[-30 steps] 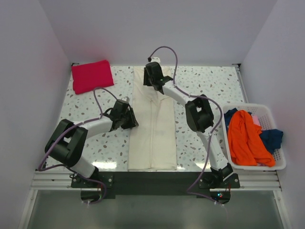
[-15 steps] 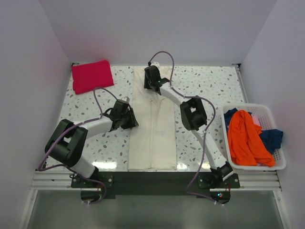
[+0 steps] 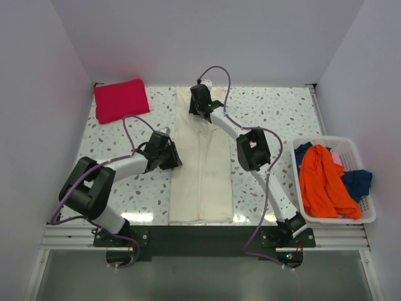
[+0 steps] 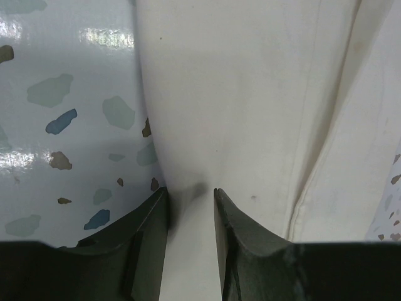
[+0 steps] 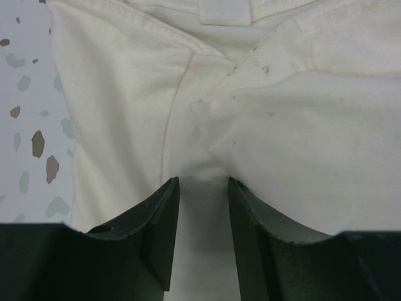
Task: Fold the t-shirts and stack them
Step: Fold the tshirt
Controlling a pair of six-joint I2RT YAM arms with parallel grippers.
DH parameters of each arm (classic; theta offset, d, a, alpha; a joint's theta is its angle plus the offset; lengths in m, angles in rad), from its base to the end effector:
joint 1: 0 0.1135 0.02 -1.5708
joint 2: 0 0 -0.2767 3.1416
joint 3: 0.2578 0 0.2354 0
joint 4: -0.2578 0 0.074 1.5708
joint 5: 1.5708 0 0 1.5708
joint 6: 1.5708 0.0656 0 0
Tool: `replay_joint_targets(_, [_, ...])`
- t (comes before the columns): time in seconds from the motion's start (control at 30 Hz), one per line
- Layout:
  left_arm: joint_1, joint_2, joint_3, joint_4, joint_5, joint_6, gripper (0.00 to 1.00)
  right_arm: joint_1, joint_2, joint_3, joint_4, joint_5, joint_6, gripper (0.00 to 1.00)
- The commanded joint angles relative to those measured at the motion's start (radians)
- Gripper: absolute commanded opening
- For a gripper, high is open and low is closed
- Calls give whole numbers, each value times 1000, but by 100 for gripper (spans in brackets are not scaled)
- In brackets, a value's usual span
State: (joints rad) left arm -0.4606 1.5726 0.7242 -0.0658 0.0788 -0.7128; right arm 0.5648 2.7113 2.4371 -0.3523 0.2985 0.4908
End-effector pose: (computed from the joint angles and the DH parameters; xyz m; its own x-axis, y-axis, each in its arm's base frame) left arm 0.2674 -0.1385 0.1487 -0.8547 -0.3037 -0.4210 -0.0962 0.8897 -0.4464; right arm 0.5320 0.3143 0.1449 -0.5831 0.1639 -0.7957 -0.0403 0.9724 0.2297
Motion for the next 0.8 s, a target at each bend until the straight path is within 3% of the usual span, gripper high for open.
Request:
replay_joint_targets(0.0, [-13, 37, -54, -86, 26, 29, 39, -48, 36, 40, -62, 30, 31, 42])
replay_joint_targets(0.27, [-13, 40, -78, -75, 38, 21, 39, -78, 48, 37, -51, -35, 60, 42])
replay_joint_targets(0.47, [-18, 27, -92, -74, 36, 16, 39, -95, 24, -1, 29, -179, 92, 45])
replay_joint_targets(0.77, [-19, 1, -66, -71, 39, 19, 42, -128, -195, -104, 128, -291, 115, 52])
